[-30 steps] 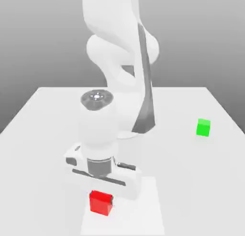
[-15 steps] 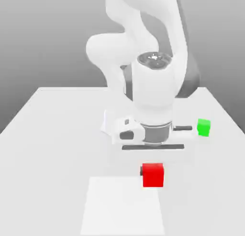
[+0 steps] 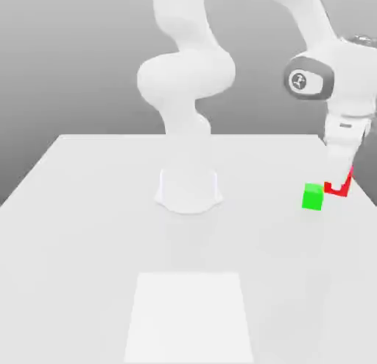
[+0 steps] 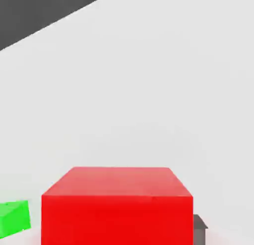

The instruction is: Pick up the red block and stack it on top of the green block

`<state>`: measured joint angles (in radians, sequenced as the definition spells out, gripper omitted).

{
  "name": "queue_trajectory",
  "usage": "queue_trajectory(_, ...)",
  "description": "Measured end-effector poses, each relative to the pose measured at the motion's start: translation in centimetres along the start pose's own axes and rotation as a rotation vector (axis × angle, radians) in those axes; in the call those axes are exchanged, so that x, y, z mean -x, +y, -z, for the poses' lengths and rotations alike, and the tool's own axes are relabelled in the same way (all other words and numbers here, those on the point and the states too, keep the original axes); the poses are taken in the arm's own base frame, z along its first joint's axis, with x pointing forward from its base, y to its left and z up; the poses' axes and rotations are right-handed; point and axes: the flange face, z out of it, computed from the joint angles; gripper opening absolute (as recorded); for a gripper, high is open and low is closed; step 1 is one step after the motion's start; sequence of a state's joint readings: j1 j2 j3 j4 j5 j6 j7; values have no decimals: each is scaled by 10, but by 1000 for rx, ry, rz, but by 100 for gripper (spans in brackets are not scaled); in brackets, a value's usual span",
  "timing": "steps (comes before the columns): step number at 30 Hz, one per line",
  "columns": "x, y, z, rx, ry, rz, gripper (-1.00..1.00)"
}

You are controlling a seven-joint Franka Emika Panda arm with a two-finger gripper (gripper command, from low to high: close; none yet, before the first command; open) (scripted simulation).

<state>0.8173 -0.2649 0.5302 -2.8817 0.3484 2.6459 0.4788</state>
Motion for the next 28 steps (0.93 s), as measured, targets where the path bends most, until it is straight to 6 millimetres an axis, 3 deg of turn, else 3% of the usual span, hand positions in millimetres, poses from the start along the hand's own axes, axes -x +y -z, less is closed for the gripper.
queue_trajectory(3,53,-32,-6,25,0,226,-100)
queue_trajectory(5,66,-39,-11,37,4,288,-100)
queue_trajectory(28,69,-38,-74,44,5,305,-100)
